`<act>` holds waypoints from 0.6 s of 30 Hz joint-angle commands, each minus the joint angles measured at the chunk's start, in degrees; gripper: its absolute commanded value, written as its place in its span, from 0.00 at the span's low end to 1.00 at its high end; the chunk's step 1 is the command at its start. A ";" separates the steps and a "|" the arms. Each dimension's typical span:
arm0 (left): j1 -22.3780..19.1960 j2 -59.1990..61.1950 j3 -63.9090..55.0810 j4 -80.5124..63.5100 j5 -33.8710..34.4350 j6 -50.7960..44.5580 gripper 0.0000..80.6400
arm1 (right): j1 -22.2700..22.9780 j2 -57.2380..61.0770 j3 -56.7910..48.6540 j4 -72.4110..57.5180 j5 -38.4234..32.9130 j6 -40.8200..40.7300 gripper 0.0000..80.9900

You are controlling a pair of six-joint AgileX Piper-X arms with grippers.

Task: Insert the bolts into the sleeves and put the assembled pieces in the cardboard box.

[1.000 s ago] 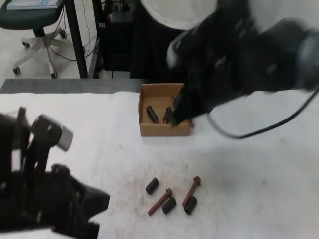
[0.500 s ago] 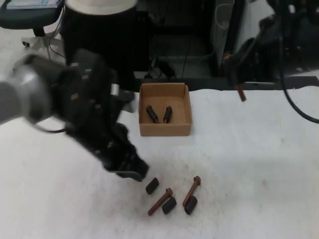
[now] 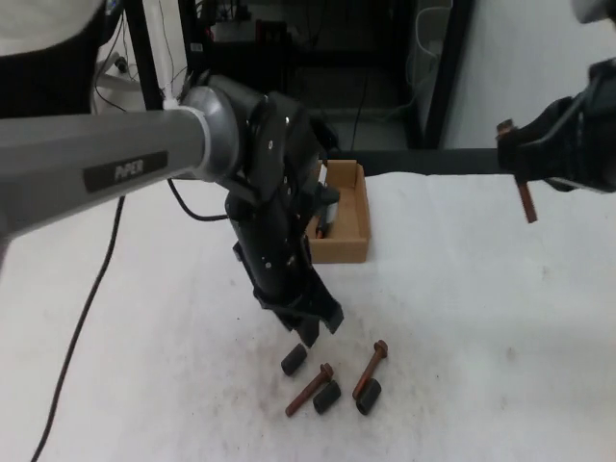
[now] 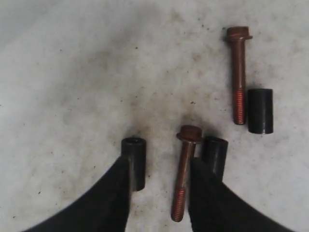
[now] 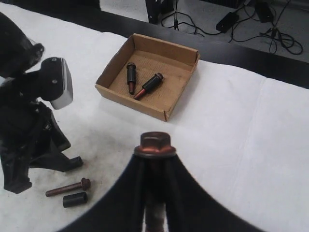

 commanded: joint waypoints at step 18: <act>-0.22 3.90 -1.11 1.88 -10.65 6.28 0.44 | -3.22 -0.87 0.21 -0.34 -5.40 0.90 0.01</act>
